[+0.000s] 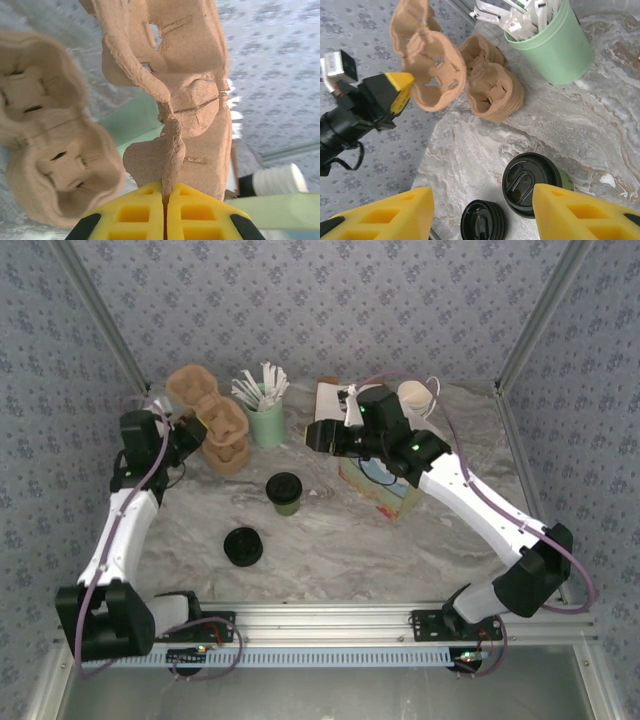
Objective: Pack the takeout coffee
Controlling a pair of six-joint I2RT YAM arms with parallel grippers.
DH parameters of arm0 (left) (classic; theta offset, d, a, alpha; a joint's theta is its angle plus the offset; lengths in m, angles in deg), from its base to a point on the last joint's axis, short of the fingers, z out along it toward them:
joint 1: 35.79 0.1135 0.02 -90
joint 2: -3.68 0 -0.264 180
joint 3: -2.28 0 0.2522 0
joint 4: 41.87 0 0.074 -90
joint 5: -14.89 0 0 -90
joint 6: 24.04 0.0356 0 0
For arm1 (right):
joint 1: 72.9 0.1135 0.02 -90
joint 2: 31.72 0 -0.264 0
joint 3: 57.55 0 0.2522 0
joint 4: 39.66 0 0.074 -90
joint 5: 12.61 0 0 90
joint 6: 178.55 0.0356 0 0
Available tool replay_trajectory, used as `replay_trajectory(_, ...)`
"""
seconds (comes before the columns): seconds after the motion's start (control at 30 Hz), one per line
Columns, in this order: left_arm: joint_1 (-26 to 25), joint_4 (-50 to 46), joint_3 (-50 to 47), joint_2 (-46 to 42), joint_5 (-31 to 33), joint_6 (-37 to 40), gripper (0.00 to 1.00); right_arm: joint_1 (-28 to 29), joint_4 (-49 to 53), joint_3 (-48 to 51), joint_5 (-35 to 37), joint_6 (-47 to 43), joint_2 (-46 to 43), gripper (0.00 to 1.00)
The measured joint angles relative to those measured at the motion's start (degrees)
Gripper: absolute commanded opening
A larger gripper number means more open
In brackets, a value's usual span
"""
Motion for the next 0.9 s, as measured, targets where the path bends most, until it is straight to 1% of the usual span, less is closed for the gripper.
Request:
replay_trajectory(0.07, -0.7, -2.3, 1.4, -3.4, -1.6, 0.7, 0.08, -1.2, -1.3, 0.5, -2.4, -1.1, -0.8, 0.56)
replay_trajectory(0.17, -3.1, -5.2, 3.8, -7.8, -4.7, 2.0, 0.08, -3.0, -2.9, 0.9, -7.0, -3.0, -1.9, 0.55)
replay_trajectory(0.37, -10.0, -7.2, 4.9, -13.2, -11.2, 3.5, 0.08, -5.1, -6.3, 2.3, -14.8, -6.8, -4.9, 0.55)
replay_trajectory(0.53, -18.2, -7.7, 4.9, -13.9, -13.4, 4.1, 0.08, -4.7, -7.7, 3.6, -19.4, -9.6, -7.8, 0.54)
replay_trajectory(0.6, -20.7, -7.6, 4.9, -13.9, -13.8, 4.1, 0.08, -4.3, -7.9, 4.1, -20.4, -10.7, -8.9, 0.54)
replay_trajectory(0.8, -24.4, -5.7, 4.9, -12.6, -13.9, 3.8, 0.08, -3.5, -7.3, 5.1, -21.4, -12.8, -10.8, 0.5)
replay_trajectory(0.9, -25.9, -5.1, 4.9, -11.4, -13.8, 3.8, 0.08, -3.5, -6.9, 5.8, -21.4, -13.3, -11.4, 0.46)
